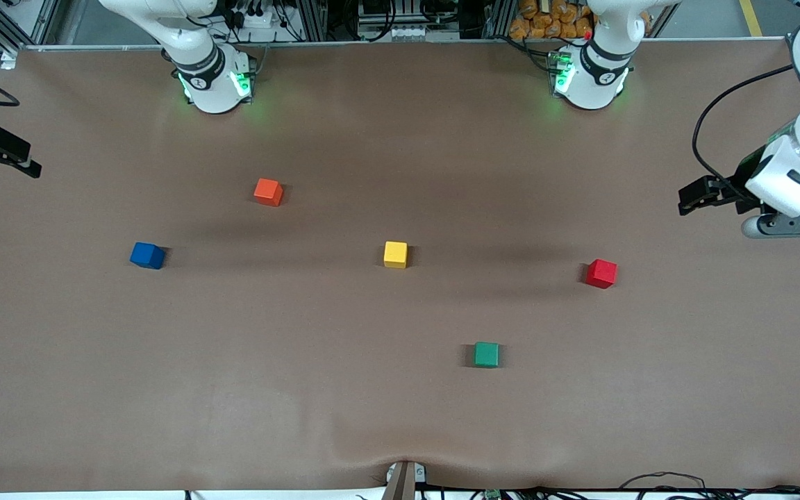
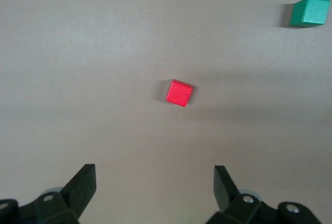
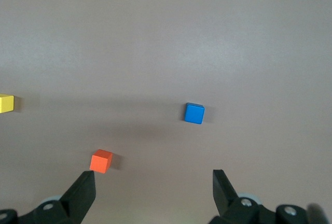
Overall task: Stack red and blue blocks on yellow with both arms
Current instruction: 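Move the left gripper over the red cube and lower it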
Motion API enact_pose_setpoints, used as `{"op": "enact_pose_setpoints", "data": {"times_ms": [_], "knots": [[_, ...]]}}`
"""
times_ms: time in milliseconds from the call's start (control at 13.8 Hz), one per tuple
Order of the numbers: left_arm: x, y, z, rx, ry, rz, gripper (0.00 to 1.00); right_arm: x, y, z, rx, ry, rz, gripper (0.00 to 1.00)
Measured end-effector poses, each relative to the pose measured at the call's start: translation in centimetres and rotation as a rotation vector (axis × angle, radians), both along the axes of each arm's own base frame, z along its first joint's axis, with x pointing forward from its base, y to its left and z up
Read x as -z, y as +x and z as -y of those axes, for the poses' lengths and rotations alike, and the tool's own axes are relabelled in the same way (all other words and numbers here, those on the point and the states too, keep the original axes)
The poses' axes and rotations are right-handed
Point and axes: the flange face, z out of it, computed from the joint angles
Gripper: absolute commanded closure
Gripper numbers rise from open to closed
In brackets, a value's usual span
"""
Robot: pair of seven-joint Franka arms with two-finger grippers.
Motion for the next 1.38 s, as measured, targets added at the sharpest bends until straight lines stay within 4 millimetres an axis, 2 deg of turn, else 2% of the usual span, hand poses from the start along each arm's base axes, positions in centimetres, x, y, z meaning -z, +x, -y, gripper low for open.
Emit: {"op": "enact_pose_setpoints", "data": {"times_ms": [363, 654, 1381], "knots": [[4.0, 0.1, 0.2, 0.007, -0.002, 0.037, 0.0, 0.0, 0.0, 0.0, 0.0, 0.0, 0.0, 0.0], [7.2, -0.7, 0.4, 0.009, 0.0, 0.049, 0.0, 0.0, 0.0, 0.0, 0.0, 0.0, -0.001, 0.0], [12.5, -2.7, 0.8, -0.058, 0.001, 0.085, 0.0, 0.1, 0.0, 0.0, 0.0, 0.0, -0.001, 0.0]]}}
